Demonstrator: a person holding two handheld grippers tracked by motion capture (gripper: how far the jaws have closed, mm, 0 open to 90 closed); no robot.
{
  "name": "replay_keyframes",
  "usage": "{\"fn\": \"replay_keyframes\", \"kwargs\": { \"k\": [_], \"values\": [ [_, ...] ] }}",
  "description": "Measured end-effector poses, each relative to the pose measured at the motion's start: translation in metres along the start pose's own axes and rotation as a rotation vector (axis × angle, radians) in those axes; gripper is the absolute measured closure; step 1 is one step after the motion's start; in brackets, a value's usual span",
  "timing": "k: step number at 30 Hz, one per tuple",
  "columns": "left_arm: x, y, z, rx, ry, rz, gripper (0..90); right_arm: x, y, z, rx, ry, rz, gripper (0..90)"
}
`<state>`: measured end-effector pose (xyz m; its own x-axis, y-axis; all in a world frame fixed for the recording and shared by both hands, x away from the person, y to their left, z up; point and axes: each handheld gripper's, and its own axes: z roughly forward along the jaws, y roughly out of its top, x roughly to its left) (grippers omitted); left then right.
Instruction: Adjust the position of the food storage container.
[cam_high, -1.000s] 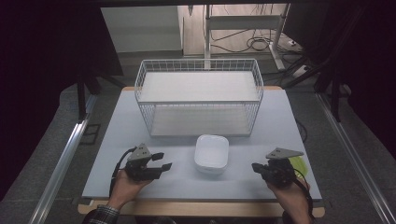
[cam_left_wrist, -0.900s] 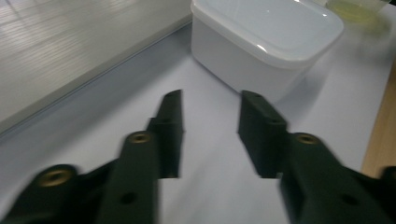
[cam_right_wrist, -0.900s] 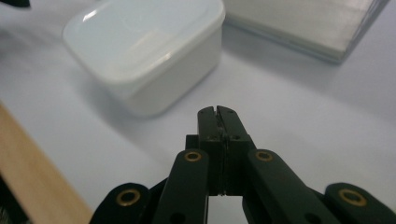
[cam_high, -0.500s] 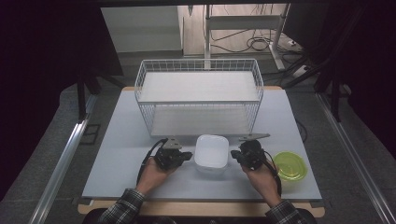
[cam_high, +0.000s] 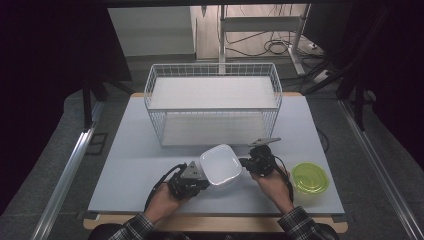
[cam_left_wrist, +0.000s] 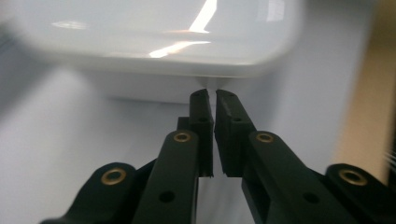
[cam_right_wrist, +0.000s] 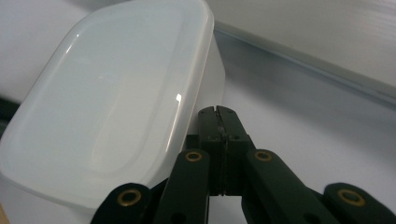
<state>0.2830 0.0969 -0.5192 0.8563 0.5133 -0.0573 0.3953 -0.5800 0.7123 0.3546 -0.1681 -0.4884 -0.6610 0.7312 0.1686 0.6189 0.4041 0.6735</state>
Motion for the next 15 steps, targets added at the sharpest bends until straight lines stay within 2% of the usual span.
{"fn": "replay_keyframes", "kwargs": {
  "k": [2,3,4,5,7,10,12,15],
  "values": [
    [-0.007,-0.001,-0.004,0.005,-0.003,0.015,85.4,0.001,0.001,0.000,-0.004,0.002,-0.002,90.0],
    [-0.008,-0.001,-0.007,0.010,0.012,0.028,85.4,0.003,0.001,0.000,-0.009,-0.015,-0.018,90.0],
    [-0.006,-0.001,-0.011,0.019,0.035,0.043,85.9,0.004,0.001,-0.004,-0.020,-0.060,-0.042,90.0],
    [-0.001,-0.001,-0.014,0.016,0.051,0.031,85.9,0.004,0.001,-0.004,-0.020,-0.060,-0.042,90.0],
    [0.013,-0.002,-0.017,0.000,0.075,-0.009,86.7,0.002,-0.001,-0.011,-0.039,-0.093,-0.037,90.0],
    [0.035,0.000,-0.019,-0.017,0.123,-0.037,88.2,0.000,-0.005,-0.024,-0.062,-0.097,-0.031,90.0],
    [0.051,0.005,-0.018,-0.033,0.142,-0.056,88.9,0.003,-0.011,-0.034,-0.074,-0.083,-0.022,90.0],
    [0.070,0.014,-0.007,-0.053,0.146,-0.084,89.2,0.011,-0.024,-0.044,-0.074,-0.058,-0.013,90.0]
  ]
}}
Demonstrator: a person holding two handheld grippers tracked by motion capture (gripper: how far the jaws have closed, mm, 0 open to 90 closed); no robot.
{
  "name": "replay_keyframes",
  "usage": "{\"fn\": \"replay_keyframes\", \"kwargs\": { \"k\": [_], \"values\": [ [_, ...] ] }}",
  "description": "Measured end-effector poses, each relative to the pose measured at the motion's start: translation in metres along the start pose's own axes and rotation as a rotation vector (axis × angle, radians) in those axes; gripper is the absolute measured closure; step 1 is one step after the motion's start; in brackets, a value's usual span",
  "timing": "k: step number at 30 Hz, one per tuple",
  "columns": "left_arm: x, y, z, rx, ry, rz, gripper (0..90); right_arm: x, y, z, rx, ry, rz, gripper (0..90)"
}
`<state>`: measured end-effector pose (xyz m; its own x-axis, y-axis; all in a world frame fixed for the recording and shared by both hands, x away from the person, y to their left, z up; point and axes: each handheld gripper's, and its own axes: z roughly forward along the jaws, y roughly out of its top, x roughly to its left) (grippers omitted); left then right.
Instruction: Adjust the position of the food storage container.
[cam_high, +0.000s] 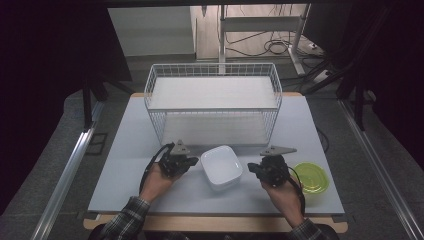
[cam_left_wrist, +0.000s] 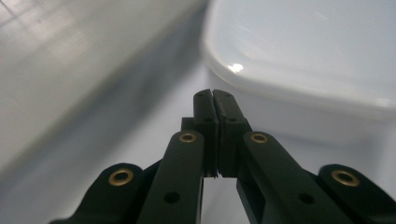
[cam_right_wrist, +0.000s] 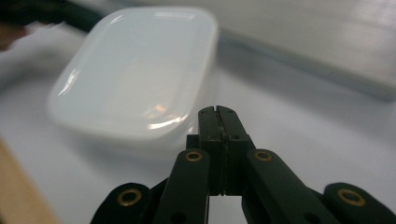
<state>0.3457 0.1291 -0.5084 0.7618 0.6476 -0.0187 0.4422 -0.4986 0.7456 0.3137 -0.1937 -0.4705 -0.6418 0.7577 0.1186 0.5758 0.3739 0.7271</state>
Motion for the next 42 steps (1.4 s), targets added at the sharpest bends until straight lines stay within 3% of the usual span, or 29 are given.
{"fn": "replay_keyframes", "kwargs": {
  "k": [3,6,8,9,16,21,22,23,24,26,28,29,30,33,34,37,42],
  "values": [
    [0.012,0.007,0.015,0.012,0.007,0.015,89.2,0.011,-0.013,-0.006,0.026,0.036,0.000,90.0],
    [0.018,0.009,0.024,-0.004,-0.034,0.009,89.2,0.019,-0.020,-0.002,0.060,0.091,0.005,90.0],
    [0.014,0.008,0.026,-0.020,-0.070,0.006,89.2,0.024,-0.022,0.006,0.090,0.112,-0.006,90.0],
    [0.013,0.008,0.024,-0.005,-0.067,0.035,89.6,0.024,-0.022,0.010,0.099,0.109,-0.015,90.0],
    [-0.002,0.000,0.009,0.015,-0.077,0.029,89.7,0.016,-0.015,0.017,0.087,0.063,-0.001,90.0],
    [-0.012,-0.005,0.002,0.029,-0.123,0.044,88.9,0.003,-0.007,0.025,0.081,0.019,0.013,90.0],
    [-0.010,-0.003,0.001,0.040,-0.102,0.050,87.5,-0.001,-0.005,0.026,0.076,0.018,0.023,90.0],
    [-0.007,-0.001,0.003,0.047,-0.051,0.027,87.5,-0.005,-0.003,0.028,0.074,0.017,0.041,90.0],
    [-0.003,0.000,0.004,0.054,-0.035,0.012,87.6,-0.009,0.000,0.031,0.065,0.010,0.053,90.0],
    [0.002,0.002,0.009,0.038,-0.053,-0.041,88.1,-0.013,0.003,0.035,0.065,-0.002,0.056,90.0],
    [-0.003,0.003,0.012,0.025,-0.079,-0.035,88.3,-0.014,0.006,0.039,0.060,0.012,0.064,90.0],
    [-0.008,0.003,0.011,0.048,-0.039,0.009,89.7,-0.014,0.006,0.040,0.061,0.018,0.066,90.0],
    [-0.010,0.003,0.009,0.063,-0.024,0.023,89.7,-0.011,0.007,0.042,0.062,0.009,0.051,90.0],
    [-0.009,-0.004,0.000,0.065,-0.043,-0.005,89.7,-0.006,0.007,0.044,0.064,0.040,0.038,90.0],
    [-0.009,-0.006,-0.004,0.074,-0.045,0.002,89.7,-0.004,0.007,0.044,0.064,0.049,0.035,90.0],
    [-0.014,-0.011,-0.011,0.081,-0.013,-0.012,89.8,0.005,0.008,0.045,0.071,0.060,0.005,90.0],
    [-0.025,-0.018,-0.018,0.085,-0.018,-0.023,89.8,0.016,0.004,0.040,0.078,0.060,-0.023,90.0]
  ]
}}
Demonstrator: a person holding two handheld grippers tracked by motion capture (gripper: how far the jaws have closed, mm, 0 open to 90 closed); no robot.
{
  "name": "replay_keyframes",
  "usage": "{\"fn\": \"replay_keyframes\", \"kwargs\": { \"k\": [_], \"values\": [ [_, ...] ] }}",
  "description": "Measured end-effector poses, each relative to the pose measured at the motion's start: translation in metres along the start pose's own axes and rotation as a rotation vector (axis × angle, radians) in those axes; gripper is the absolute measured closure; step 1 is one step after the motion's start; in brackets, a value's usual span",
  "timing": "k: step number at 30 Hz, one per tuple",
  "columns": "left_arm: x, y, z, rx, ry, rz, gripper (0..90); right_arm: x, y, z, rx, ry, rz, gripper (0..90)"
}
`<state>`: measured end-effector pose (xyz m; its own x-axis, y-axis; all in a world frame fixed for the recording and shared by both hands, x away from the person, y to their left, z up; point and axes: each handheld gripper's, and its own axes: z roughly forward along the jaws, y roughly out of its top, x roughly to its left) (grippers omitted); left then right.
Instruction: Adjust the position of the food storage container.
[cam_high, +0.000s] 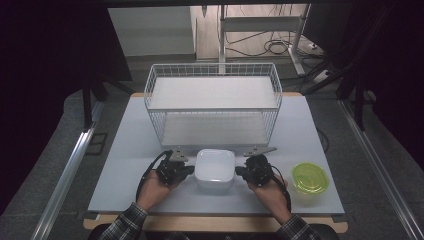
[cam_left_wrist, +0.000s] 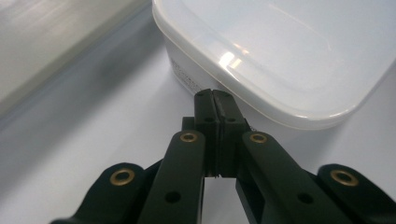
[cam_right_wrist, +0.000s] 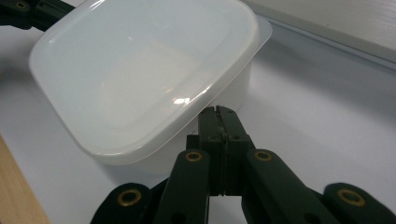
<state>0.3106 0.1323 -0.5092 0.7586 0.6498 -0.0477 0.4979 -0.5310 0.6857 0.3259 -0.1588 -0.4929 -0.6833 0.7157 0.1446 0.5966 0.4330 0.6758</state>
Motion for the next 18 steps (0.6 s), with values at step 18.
{"fn": "replay_keyframes", "kwargs": {
  "k": [18],
  "values": [
    [-0.005,-0.027,-0.035,-0.087,-0.005,-0.070,67.3,-0.006,-0.014,-0.030,-0.051,-0.022,-0.050,86.4]
  ]
}}
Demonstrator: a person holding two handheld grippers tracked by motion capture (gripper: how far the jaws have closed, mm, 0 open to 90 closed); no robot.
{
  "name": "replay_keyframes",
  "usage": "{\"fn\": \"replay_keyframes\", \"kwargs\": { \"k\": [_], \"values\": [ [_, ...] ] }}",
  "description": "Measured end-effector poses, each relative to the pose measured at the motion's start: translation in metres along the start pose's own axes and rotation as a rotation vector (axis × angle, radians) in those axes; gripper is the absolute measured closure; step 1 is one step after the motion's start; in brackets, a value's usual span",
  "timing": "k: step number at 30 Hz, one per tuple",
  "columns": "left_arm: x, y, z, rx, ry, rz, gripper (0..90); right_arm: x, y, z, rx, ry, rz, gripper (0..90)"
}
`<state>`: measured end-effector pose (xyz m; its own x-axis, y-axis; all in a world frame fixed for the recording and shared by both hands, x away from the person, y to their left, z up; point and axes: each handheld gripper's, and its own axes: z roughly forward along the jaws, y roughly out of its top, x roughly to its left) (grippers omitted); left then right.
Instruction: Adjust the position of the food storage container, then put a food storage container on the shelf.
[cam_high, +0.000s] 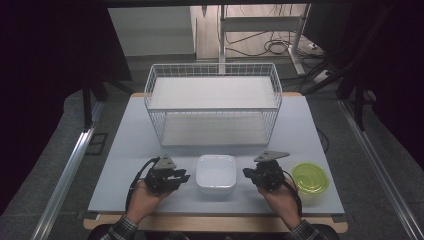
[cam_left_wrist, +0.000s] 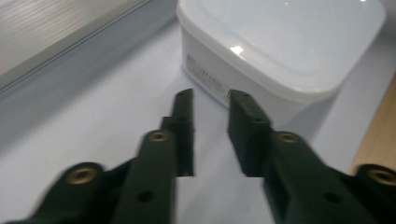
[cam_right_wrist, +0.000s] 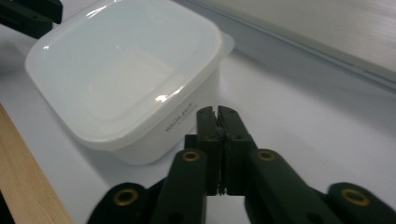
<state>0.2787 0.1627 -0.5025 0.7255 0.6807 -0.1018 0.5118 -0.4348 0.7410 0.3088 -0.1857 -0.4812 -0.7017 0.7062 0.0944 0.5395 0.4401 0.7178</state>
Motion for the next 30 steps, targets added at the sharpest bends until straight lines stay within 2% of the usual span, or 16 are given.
{"fn": "replay_keyframes", "kwargs": {
  "k": [3,4,9,12,15,18,24,27,30],
  "values": [
    [-0.001,-0.009,-0.009,-0.024,0.017,0.006,49.5,-0.003,-0.002,-0.009,-0.030,0.000,-0.007,73.8],
    [-0.001,-0.011,-0.011,-0.034,0.021,0.009,40.5,-0.004,-0.004,-0.012,-0.045,0.003,-0.007,66.5],
    [-0.002,-0.021,-0.019,-0.065,0.013,-0.012,18.6,-0.006,-0.009,-0.020,-0.071,0.056,0.013,38.5],
    [0.001,-0.022,-0.018,-0.076,0.007,-0.024,14.5,-0.006,-0.013,-0.020,-0.071,0.096,-0.001,28.7],
    [-0.001,-0.022,-0.016,-0.082,0.036,0.007,10.4,-0.006,-0.014,-0.017,-0.080,0.103,-0.017,20.6],
    [-0.003,-0.022,-0.013,-0.091,0.062,0.049,7.9,-0.005,-0.013,-0.016,-0.083,0.096,-0.030,17.6],
    [-0.001,-0.021,-0.012,-0.116,0.064,0.044,7.1,-0.005,-0.013,-0.014,-0.102,0.099,-0.027,12.5],
    [-0.002,-0.017,-0.012,-0.121,0.038,0.030,7.1,-0.006,-0.013,-0.014,-0.108,0.098,-0.036,11.3],
    [-0.002,-0.012,-0.009,-0.094,-0.027,0.007,7.6,-0.006,-0.012,-0.013,-0.115,0.104,-0.039,10.7]
  ]
}}
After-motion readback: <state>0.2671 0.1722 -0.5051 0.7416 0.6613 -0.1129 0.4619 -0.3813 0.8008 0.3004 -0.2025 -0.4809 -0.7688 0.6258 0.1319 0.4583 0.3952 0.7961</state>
